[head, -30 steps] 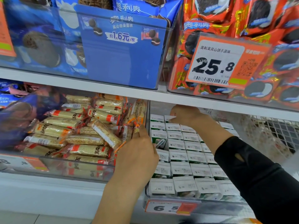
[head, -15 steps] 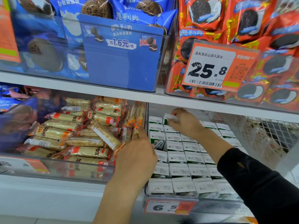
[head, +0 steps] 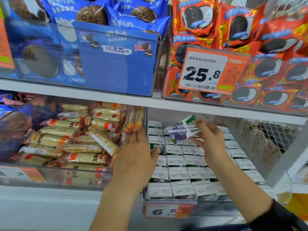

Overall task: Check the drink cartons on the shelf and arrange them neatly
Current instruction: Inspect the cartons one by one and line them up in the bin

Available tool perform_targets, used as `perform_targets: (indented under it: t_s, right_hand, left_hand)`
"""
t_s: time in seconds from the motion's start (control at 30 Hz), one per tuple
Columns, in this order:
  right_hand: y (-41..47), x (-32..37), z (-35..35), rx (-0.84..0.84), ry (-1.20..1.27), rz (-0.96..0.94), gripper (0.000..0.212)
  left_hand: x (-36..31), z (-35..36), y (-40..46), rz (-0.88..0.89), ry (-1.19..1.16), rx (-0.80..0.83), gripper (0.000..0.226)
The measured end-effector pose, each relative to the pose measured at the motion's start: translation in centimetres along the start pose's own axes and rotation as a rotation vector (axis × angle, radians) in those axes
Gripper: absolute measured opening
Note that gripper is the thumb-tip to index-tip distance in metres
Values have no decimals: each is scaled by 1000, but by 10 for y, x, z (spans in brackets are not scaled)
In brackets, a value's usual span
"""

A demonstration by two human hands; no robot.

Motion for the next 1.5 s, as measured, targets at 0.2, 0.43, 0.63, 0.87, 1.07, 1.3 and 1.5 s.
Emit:
perform_targets:
  t_s: [0.2,0.43,0.63,0.87,1.07,1.3,1.5]
  right_hand:
    - [-46,7,-30,27,38,78,11]
    - [-53,3,-50,69,172,119,14]
    - [-50,0,-52,177,202,126,21]
    - [-56,1,-46,197,126,73,29]
    - [-56,2,-47,140,181,48,29]
    - [-60,6,-44,110,183,-25,32]
    - [-59,9,-39,142,191,-8,49]
  left_hand:
    - [-55,-13,-24,310,-500,-281,46]
    - [-80,47,-22,127,-809,49,24]
    - [-74,52,-22,100,-840,-52,43]
    - [-88,55,-31,252,-490,-202,56]
    - [-86,60,-31,304,-463,-208,58]
    - [-91,55,-34,306,-405,-251,49]
    - [-79,47,-31,174,-749,-277,34]
Point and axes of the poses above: each hand's wrist, its own y-axis towards the middle knuckle, its own z-axis out of the palm, x = y × z, the point moved 6 cm from there along y, towards the middle knuckle, and after that the axes turned 6 degrees about -y, right-handed, at the moved point
